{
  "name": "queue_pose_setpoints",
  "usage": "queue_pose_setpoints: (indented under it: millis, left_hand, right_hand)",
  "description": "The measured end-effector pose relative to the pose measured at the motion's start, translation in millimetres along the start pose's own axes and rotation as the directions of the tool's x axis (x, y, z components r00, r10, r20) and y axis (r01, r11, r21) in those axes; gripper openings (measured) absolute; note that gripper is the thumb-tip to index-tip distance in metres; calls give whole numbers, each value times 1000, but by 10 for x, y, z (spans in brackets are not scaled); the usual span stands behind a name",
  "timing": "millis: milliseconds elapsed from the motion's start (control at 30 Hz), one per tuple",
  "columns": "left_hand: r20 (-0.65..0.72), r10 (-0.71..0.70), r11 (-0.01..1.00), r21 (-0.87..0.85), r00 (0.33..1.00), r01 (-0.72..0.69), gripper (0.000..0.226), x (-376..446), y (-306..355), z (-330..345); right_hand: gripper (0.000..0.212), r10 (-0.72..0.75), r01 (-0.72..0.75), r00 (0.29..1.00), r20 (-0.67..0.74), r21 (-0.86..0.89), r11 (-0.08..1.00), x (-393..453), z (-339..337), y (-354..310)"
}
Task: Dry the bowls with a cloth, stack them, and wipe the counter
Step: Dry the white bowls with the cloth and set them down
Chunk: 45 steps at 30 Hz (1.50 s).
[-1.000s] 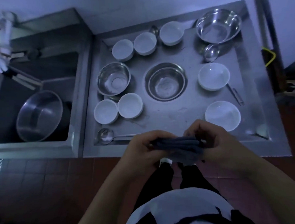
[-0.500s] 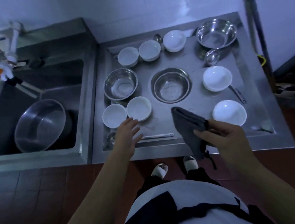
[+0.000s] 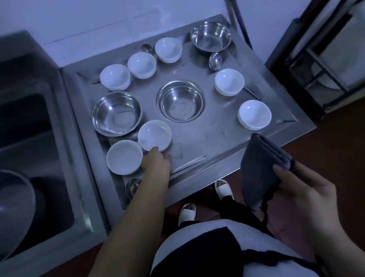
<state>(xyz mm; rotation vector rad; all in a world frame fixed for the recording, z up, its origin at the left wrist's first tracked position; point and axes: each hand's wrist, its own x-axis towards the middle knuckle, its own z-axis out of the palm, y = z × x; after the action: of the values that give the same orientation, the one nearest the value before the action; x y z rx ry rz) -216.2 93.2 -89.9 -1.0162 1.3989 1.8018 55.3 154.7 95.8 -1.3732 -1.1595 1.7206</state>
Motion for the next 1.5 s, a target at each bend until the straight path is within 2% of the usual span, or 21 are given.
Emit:
queue_pose_setpoints:
  millis: [67, 133, 233, 300, 333, 367, 433, 467, 533, 600, 700, 833, 1067, 1200, 1367, 1433, 1500]
  left_hand:
    - [-44, -1, 1000, -12, 999, 0, 46, -18, 8, 32]
    - [6, 73, 979, 189, 997, -73, 39, -27, 35, -3]
    - [146, 71, 941, 319, 987, -115, 36, 86, 18, -85]
    - [134, 118, 895, 415, 984, -164, 26, 205, 37, -72]
    - [154, 166, 836, 502, 974, -221, 33, 244, -6, -93]
    - [130, 100, 838, 523, 987, -154, 39, 169, -24, -100]
    - [167, 23, 909, 408, 986, -90, 38, 60, -2, -141]
    - [207, 6, 964, 258, 978, -60, 29, 13, 37, -106]
    - [213, -12, 988, 150, 977, -20, 9, -132, 127, -71]
    - [184, 9, 1000, 18, 983, -12, 32, -188, 152, -7]
    - [282, 124, 980, 116, 951, -163, 43, -359, 272, 12]
    - [395, 232, 946, 122, 889, -301, 52, -484, 523, -13]
    - [548, 362, 878, 72, 754, -474, 40, -810, 1002, -97]
    - [635, 348, 864, 68, 690, -498, 35, -992, 1179, -58]
    - [672, 381, 818, 75, 635, -570, 36, -1149, 1229, 52]
    - [674, 373, 821, 80, 637, -565, 42, -1147, 1197, 114]
    - [659, 340, 854, 83, 671, -514, 47, -1128, 1144, 193]
  right_hand:
    - [24, -17, 18, 999, -51, 25, 1000, -130, 11, 85]
    - [24, -37, 40, 995, -94, 30, 999, -237, 56, 97]
    - [24, -53, 66, 990, -129, 105, 992, -365, 118, 95]
    - [23, -63, 83, 985, -159, 126, 989, -412, 151, 92]
    - [22, -67, 91, 982, -175, 131, 987, -426, 160, 97]
    - [21, -69, 95, 980, -184, 136, 986, -445, 175, 96]
    - [21, -63, 95, 977, -202, 153, 984, -461, 189, 99]
    - [21, -53, 87, 977, -206, 159, 983, -461, 199, 105]
    - [24, -27, 67, 978, -204, 191, 979, -448, 214, 150]
    - [26, 2, 40, 987, -162, 254, 966, -424, 237, 191]
    - [26, 1, 33, 991, -134, 251, 968, -371, 317, 209]
    - [21, -23, 40, 996, -88, 190, 981, -266, 493, 119]
    - [17, 28, -28, 1000, 2, 88, 996, 33, 782, 39]
    - [19, -36, 35, 995, 90, 13, 999, 247, 837, -11]
    - [19, -57, 58, 982, 178, -1, 998, 522, 867, -106]
    - [18, -64, 67, 977, 204, -8, 998, 649, 879, -185]
    - [17, -66, 69, 968, 244, -4, 998, 776, 893, -329]
